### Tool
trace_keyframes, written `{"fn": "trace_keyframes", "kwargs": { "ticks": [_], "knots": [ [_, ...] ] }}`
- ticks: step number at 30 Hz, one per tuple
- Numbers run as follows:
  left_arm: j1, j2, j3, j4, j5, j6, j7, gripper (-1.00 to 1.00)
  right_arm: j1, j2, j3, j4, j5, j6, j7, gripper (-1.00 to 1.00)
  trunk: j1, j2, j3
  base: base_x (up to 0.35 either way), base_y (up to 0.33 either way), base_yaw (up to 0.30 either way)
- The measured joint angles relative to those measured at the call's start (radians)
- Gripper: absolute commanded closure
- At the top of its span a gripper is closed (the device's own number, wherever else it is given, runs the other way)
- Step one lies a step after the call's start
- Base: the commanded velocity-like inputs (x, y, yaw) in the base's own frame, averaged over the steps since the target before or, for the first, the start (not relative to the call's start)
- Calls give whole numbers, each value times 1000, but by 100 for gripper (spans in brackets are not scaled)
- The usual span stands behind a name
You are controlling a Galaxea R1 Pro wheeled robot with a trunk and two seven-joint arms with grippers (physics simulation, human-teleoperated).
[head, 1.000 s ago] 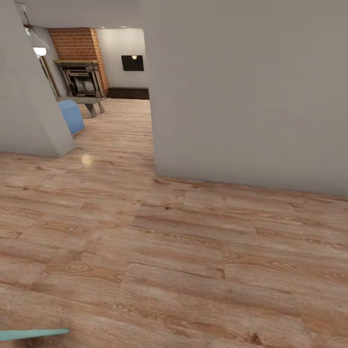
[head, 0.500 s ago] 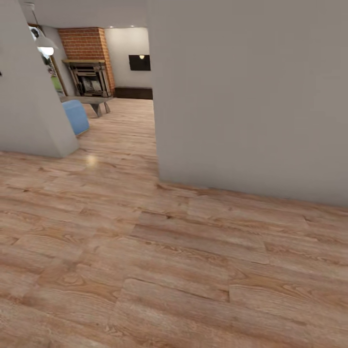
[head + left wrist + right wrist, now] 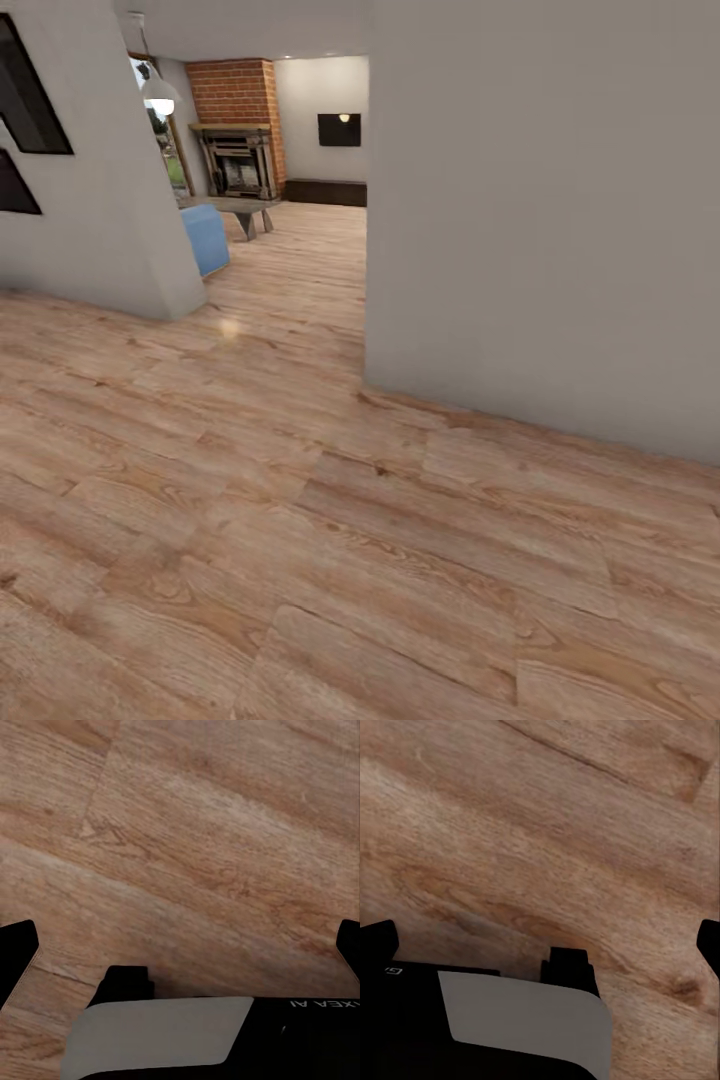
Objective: Move the two storage containers from the living room to the garage. In the garage, place one container on the floor and stack the other container on top of it (either order is fine).
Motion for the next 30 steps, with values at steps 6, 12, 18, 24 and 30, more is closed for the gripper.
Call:
{"fn": "trace_keyframes", "kwargs": {
  "ticks": [6, 12, 18, 24, 30],
  "knots": [
    [0, 0, 0, 0, 0, 1, 0, -100, 0, 0, 0, 0, 1, 0, 0, -100, 0, 0, 0, 344, 0, 284],
    [0, 0, 0, 0, 0, 1, 0, -100, 0, 0, 0, -1, 1, 0, 0, -100, 0, 0, 0, 344, 0, 285],
    [0, 0, 0, 0, 0, 1, 0, -100, 0, 1, 0, 0, 1, 0, 0, -100, 0, 0, 0, 344, 0, 285],
    [0, 0, -1, 0, 0, 1, 0, -100, 0, 1, 0, 0, 1, 0, 0, -100, 0, 0, 0, 344, 0, 285],
    [0, 0, 0, 0, 0, 1, 0, -100, 0, 1, 1, 0, 1, 0, 0, -100, 0, 0, 0, 344, 0, 285]
  ]
}}
